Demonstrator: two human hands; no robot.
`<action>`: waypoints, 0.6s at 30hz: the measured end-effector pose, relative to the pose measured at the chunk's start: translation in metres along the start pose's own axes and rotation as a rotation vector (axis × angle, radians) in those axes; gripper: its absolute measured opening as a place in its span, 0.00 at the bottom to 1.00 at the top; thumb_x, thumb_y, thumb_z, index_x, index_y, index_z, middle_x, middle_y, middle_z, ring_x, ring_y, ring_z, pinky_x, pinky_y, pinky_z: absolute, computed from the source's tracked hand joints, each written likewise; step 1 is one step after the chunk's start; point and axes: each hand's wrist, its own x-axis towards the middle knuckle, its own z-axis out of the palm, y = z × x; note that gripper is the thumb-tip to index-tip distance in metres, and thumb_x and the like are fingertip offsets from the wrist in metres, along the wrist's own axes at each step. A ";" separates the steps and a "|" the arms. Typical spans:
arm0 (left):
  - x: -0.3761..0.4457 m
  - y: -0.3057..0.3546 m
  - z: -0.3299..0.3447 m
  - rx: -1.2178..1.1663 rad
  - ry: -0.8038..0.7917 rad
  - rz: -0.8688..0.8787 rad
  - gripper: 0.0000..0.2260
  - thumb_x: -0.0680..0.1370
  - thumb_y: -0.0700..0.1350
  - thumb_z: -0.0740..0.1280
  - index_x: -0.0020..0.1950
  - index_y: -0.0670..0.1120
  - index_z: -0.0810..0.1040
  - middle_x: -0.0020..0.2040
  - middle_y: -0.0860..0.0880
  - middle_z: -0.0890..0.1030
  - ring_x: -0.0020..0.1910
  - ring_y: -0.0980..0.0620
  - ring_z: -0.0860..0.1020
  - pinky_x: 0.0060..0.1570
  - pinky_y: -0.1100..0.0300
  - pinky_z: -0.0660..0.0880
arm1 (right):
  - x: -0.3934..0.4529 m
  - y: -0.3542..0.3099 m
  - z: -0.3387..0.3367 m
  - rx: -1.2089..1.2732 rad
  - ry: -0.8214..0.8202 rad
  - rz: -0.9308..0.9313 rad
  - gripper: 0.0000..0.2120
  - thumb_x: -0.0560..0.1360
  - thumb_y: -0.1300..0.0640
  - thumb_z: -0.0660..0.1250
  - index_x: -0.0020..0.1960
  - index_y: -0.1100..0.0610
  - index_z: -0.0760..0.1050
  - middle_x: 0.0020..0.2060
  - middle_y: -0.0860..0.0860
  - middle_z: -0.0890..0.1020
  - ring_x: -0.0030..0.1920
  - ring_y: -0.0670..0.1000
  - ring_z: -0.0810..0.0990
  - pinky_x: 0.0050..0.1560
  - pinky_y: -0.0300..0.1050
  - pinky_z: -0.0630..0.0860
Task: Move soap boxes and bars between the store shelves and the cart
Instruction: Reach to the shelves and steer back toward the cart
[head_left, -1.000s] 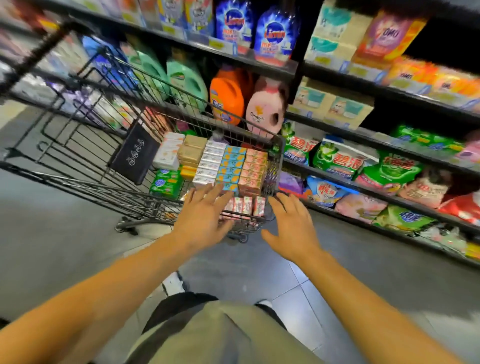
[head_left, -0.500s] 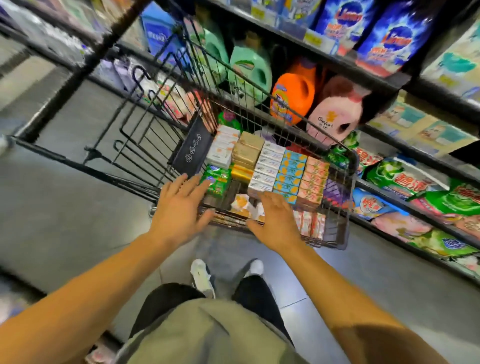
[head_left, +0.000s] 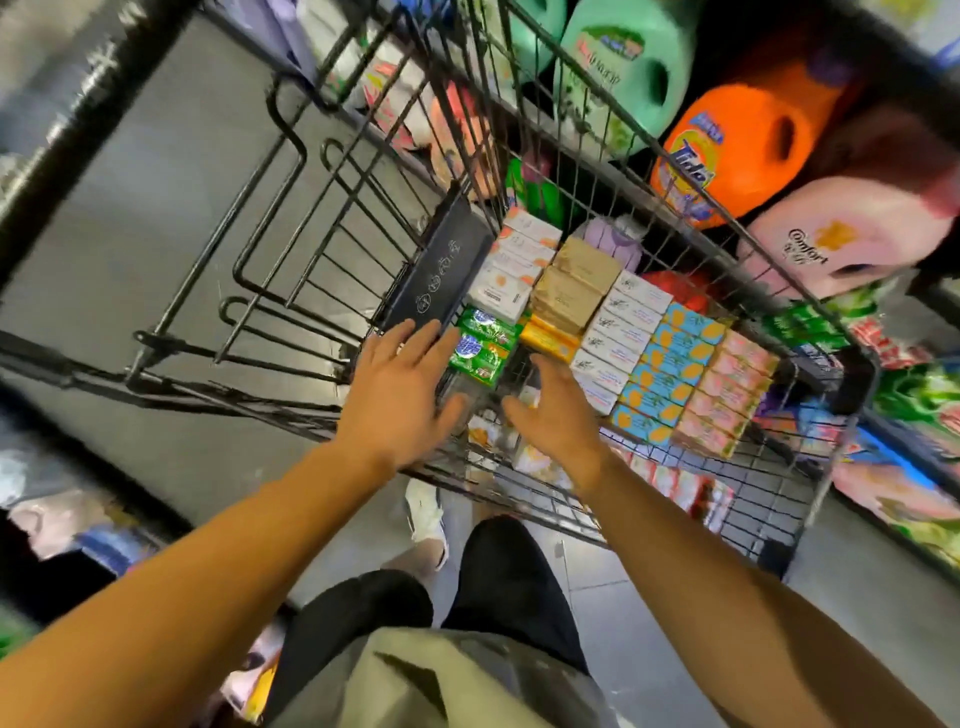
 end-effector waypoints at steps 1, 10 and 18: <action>0.010 -0.002 0.005 -0.015 -0.024 -0.031 0.32 0.75 0.60 0.58 0.75 0.46 0.67 0.72 0.42 0.71 0.72 0.37 0.66 0.68 0.36 0.65 | 0.014 0.001 0.001 0.029 -0.008 0.015 0.33 0.78 0.49 0.68 0.78 0.57 0.60 0.74 0.57 0.66 0.72 0.58 0.67 0.67 0.48 0.66; 0.080 -0.025 0.054 -0.114 -0.043 -0.123 0.30 0.75 0.57 0.62 0.73 0.43 0.70 0.69 0.39 0.74 0.70 0.38 0.67 0.71 0.40 0.64 | 0.147 0.012 0.031 0.329 0.004 0.303 0.23 0.79 0.47 0.67 0.70 0.56 0.70 0.64 0.54 0.77 0.63 0.58 0.76 0.57 0.47 0.70; 0.118 -0.031 0.081 -0.221 -0.044 -0.107 0.30 0.76 0.57 0.59 0.72 0.39 0.71 0.68 0.41 0.76 0.69 0.43 0.71 0.73 0.50 0.60 | 0.193 0.011 0.079 0.658 0.118 0.361 0.40 0.66 0.38 0.68 0.74 0.51 0.65 0.70 0.52 0.73 0.69 0.54 0.72 0.67 0.51 0.72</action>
